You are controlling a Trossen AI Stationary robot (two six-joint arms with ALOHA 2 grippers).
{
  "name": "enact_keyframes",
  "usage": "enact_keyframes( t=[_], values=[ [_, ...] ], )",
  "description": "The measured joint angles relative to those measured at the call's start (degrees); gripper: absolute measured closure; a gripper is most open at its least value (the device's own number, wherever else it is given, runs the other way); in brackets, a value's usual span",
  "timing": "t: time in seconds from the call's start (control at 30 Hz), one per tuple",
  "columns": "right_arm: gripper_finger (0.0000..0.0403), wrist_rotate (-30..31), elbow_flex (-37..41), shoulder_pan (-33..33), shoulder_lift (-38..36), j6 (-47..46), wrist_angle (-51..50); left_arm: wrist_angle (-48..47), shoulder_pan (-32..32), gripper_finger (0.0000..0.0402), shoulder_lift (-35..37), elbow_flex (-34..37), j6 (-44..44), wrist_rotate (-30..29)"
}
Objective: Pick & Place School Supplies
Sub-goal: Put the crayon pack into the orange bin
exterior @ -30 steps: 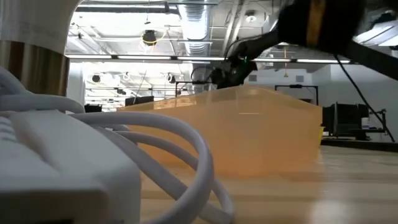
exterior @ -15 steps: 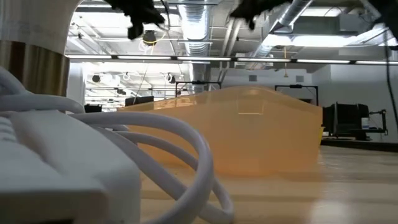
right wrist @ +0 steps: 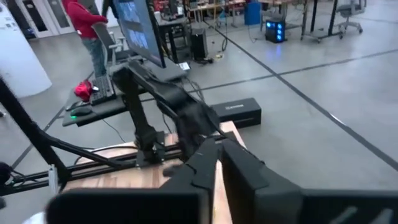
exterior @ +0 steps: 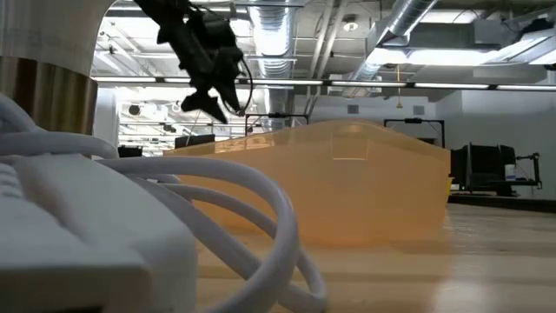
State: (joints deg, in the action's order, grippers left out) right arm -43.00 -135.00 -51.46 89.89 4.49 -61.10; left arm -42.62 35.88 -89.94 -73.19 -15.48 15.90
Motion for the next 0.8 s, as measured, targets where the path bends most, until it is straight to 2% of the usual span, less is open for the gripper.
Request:
enact_keyframes(
  t=[0.17,0.3,0.47,0.6,0.8],
  values=[
    [0.0316,0.0,0.0,0.5,-0.8,0.1,-0.1,-4.2,-0.3,0.0149,-4.0,0.0,-1.3,-0.7],
    [0.0255,-0.2,0.0,1.1,-0.6,0.4,-0.2,-8.1,-0.7,0.0148,-6.1,0.0,-1.5,-2.5],
    [0.0195,-0.2,0.3,2.8,-0.5,2.6,-0.1,-8.4,-0.7,0.0147,-8.1,0.0,-3.0,-3.9],
    [0.0173,-0.3,0.3,4.0,-0.6,3.0,0.4,-8.4,-0.7,0.0147,-10.3,0.0,-3.8,-4.3],
    [0.0176,-0.3,0.3,4.6,-0.5,3.0,0.3,-8.4,-2.1,0.0147,-14.9,0.0,-4.1,-4.4]
  ],
)
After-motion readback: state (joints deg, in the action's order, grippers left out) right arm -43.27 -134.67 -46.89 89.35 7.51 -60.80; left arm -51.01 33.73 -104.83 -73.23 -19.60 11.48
